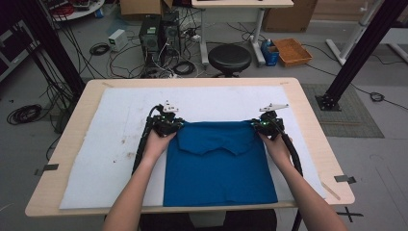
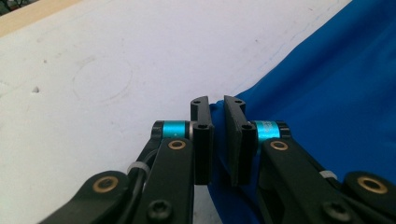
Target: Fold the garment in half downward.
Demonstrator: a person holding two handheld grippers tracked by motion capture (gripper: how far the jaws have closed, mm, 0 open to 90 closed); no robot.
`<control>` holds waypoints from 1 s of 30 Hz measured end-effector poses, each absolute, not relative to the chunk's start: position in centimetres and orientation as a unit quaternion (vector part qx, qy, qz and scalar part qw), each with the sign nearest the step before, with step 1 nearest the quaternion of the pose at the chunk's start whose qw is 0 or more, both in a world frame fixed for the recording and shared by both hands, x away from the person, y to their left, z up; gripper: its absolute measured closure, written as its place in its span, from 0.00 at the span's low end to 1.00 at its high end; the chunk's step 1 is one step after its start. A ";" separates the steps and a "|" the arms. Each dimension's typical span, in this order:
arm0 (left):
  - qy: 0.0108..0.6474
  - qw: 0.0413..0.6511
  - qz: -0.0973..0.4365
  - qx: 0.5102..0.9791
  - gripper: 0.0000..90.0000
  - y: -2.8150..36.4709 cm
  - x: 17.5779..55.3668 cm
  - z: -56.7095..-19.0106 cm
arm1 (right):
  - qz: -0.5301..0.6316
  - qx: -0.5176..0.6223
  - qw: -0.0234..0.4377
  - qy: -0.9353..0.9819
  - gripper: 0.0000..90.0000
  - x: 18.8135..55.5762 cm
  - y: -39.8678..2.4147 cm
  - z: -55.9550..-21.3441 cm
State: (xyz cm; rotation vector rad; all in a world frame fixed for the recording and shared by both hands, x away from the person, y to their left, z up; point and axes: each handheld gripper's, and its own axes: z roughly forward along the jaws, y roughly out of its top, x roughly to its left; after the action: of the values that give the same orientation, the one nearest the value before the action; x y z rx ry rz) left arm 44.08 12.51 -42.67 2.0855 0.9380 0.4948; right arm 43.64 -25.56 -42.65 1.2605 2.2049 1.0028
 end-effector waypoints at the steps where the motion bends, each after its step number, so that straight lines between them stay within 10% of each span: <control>1: 0.369 0.389 0.194 0.822 0.90 12.5 44.1 -42.7 | 0.360 0.455 0.204 0.789 0.94 43.6 -25.6 -42.6; 9: 0.403 0.397 0.223 0.794 0.61 13.6 42.8 -41.4 | 0.356 0.448 0.233 0.786 0.78 42.8 -25.7 -42.0; 30: 0.474 0.395 0.120 0.778 0.70 13.1 36.7 -44.0 | 0.353 0.463 0.161 0.797 0.72 36.3 -25.2 -43.9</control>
State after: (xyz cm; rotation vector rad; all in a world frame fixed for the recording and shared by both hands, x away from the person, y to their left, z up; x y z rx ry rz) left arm 36.75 13.05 -43.95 1.9715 1.2016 0.3046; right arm 36.34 -25.23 -43.87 1.3227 2.2764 1.0075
